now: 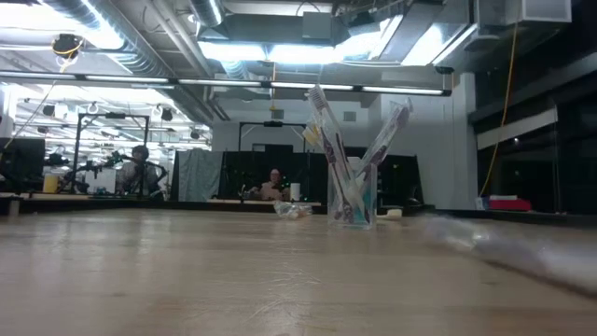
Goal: Pick & Place toothbrushing station
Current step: Put the purple toothbrush into the transparent organizer
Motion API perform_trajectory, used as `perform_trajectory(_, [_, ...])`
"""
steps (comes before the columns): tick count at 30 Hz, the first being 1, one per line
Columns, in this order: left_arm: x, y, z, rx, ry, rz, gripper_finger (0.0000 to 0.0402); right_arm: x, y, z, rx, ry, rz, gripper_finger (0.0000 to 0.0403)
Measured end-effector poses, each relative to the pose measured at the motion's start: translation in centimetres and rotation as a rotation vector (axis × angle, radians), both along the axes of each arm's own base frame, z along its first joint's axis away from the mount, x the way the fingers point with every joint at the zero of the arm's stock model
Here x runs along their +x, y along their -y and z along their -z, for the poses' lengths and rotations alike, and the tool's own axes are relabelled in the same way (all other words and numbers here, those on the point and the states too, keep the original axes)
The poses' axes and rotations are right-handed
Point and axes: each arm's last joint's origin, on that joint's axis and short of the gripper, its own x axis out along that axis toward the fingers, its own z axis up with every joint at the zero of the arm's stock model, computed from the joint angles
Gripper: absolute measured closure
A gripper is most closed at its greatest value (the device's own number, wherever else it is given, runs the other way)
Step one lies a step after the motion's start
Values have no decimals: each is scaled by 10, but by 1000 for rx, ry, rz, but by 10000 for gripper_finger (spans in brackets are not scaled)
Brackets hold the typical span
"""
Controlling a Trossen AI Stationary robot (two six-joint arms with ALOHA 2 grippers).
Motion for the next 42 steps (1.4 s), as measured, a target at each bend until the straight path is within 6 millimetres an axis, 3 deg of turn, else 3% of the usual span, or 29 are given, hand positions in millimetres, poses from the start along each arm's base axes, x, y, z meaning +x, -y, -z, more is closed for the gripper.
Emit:
perform_trajectory(4, [-3, 0, -1, 10, -2, 12, 274, -14, -13, -1, 80, 5, 102, 243])
perform_trajectory(7, [-5, 1, 0, 18, -18, 25, 274, -18, -11, 0, 95, 21, 262, 233])
perform_trajectory(11, [-5, 2, 1, 23, -28, 27, 274, -2, 8, 4, 52, -22, 335, 237])
perform_trajectory(16, [-5, 2, 1, 24, -29, 29, 274, 25, 56, 13, -144, -161, 312, 248])
perform_trajectory(21, [-9, 0, -1, 27, -10, 51, 274, 41, 94, 23, -210, -260, 283, 249])
perform_trajectory(31, [-20, 1, -5, 39, -19, 60, 274, 45, 110, 34, -189, -242, 265, 252])
perform_trajectory(35, [-23, 0, -5, 43, -26, 53, 274, 40, 116, 41, -160, -271, 298, 288])
perform_trajectory(39, [-23, 0, -5, 42, -30, 47, 274, 36, 117, 45, -183, -269, 308, 378])
perform_trajectory(42, [-23, 0, -5, 42, -30, 46, 274, 37, 115, 45, -208, -223, 349, 393])
